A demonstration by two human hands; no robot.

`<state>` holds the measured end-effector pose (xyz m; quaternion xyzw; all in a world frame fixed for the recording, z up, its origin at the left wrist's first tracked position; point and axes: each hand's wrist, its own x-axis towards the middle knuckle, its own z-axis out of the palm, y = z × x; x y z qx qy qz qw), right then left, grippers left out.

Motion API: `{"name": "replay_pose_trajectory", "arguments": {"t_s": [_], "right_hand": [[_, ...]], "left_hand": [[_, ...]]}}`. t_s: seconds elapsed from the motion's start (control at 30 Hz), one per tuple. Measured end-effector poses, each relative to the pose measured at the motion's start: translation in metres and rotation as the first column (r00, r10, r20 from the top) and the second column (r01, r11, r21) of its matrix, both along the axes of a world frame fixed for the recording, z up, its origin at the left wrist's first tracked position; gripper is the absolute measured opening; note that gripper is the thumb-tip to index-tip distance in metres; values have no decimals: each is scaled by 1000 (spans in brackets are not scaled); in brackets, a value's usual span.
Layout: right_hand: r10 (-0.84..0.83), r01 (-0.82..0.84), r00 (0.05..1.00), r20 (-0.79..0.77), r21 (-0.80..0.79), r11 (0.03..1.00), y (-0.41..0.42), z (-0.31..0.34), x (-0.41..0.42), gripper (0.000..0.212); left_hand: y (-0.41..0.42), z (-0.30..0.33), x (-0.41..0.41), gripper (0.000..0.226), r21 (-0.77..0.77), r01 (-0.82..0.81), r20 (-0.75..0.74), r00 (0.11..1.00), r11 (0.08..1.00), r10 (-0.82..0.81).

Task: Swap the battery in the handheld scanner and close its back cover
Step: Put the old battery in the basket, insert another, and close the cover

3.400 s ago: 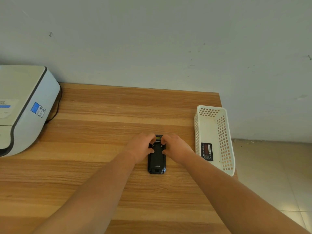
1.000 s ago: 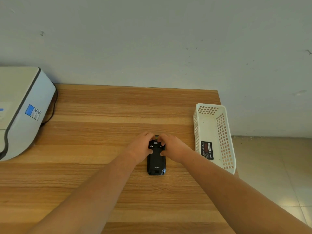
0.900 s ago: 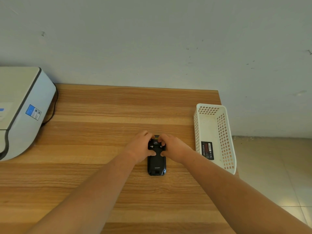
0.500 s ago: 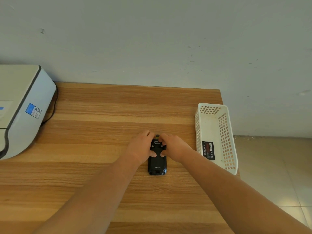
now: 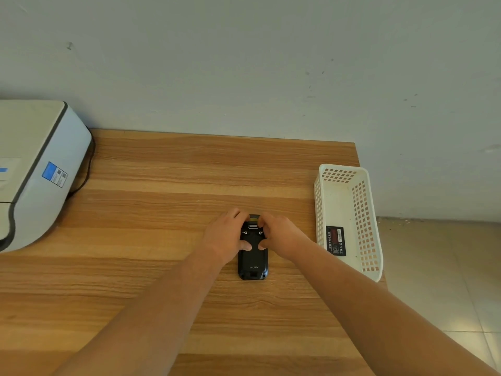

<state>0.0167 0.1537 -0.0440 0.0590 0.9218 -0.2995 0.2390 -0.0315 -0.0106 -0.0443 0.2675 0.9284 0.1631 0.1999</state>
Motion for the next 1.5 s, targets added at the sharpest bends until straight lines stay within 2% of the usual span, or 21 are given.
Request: {"name": "replay_pose_trajectory", "arguments": {"t_s": [0.1, 0.2, 0.63, 1.0, 1.17, 1.27, 1.37, 1.43, 1.5], "right_hand": [[-66, 68, 997, 41, -44, 997, 2, -3, 12, 36], [-139, 137, 990, -22, -62, 989, 3, -3, 17, 37], [18, -21, 998, 53, 49, 999, 4, 9, -6, 39], [-17, 14, 996, 83, 46, 999, 1, 10, -7, 38], [-63, 58, 987, 147, 38, 998, -1, 10, -6, 37], [-104, 101, 981, 166, 24, 995, -2, 11, -7, 35], [-58, 44, 980, 192, 77, 996, -5, 13, -1, 23], [-120, 117, 984, 128, 32, 993, -5, 5, 10, 16], [-227, 230, 971, 80, -41, 972, -4, 0, 16, 24]], "left_hand": [[0, 1, 0, 62, -7, 2, 15, 1000, 1000, -2], [1, 2, 0, 63, -8, -1, 21, 1000, 1000, 1], [0, 1, 1, 63, -20, -21, 19, 1000, 1000, 22], [0, 0, 1, 61, -23, -33, 14, 999, 999, 33], [1, 1, 2, 60, -14, -38, 13, 999, 999, 38], [2, 0, 2, 61, -14, -40, 10, 999, 999, 40], [2, 0, 2, 61, -7, -51, 8, 999, 999, 51], [1, 0, 2, 60, -1, -50, 19, 999, 999, 50], [1, 1, 2, 61, -3, -51, 26, 998, 999, 51]]}}
